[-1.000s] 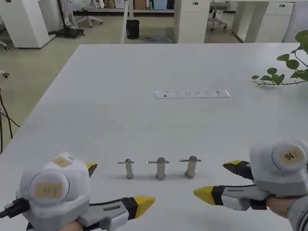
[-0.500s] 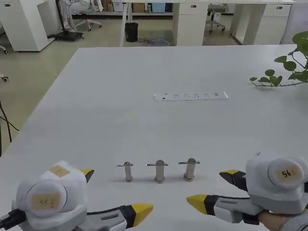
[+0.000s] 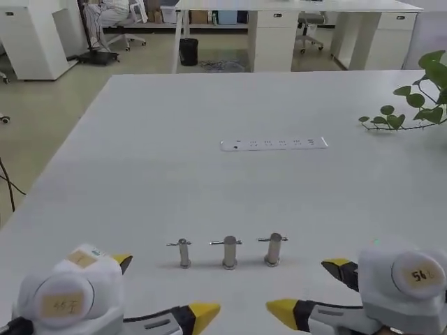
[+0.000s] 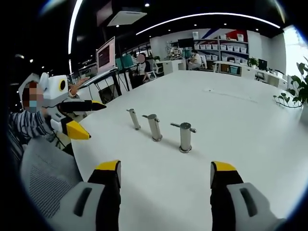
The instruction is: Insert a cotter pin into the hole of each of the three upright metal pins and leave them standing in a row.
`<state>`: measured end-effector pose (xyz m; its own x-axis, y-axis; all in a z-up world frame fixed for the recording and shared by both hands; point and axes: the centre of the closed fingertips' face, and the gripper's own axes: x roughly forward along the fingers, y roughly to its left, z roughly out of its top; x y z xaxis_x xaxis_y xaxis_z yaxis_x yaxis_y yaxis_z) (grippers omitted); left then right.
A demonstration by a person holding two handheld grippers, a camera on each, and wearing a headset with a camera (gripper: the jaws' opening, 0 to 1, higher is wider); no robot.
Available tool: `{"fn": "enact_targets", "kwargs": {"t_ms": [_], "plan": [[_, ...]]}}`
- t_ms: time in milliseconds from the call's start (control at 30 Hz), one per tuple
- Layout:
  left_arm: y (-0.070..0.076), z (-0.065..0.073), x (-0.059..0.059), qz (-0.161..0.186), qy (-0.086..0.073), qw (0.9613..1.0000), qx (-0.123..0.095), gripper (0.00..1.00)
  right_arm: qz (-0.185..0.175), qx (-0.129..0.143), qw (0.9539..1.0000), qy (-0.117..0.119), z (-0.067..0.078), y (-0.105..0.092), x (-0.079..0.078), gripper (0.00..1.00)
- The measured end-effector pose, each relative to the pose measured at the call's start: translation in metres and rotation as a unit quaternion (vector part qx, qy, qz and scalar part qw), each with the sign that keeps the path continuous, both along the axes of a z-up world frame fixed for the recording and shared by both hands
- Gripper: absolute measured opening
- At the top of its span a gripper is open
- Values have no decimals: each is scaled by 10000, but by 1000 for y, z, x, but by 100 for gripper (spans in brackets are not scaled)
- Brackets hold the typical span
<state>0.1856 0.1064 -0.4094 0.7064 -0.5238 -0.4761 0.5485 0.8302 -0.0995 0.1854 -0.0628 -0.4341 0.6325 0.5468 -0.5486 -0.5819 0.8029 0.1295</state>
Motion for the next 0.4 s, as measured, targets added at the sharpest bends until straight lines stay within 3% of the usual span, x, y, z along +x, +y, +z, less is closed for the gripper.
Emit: {"fn": "enact_targets", "kwargs": {"t_ms": [400], "plan": [[1, -1, -2, 65, 24, 9999, -83, 98, -21, 112, 9999, 14, 1, 4, -4, 79]]}}
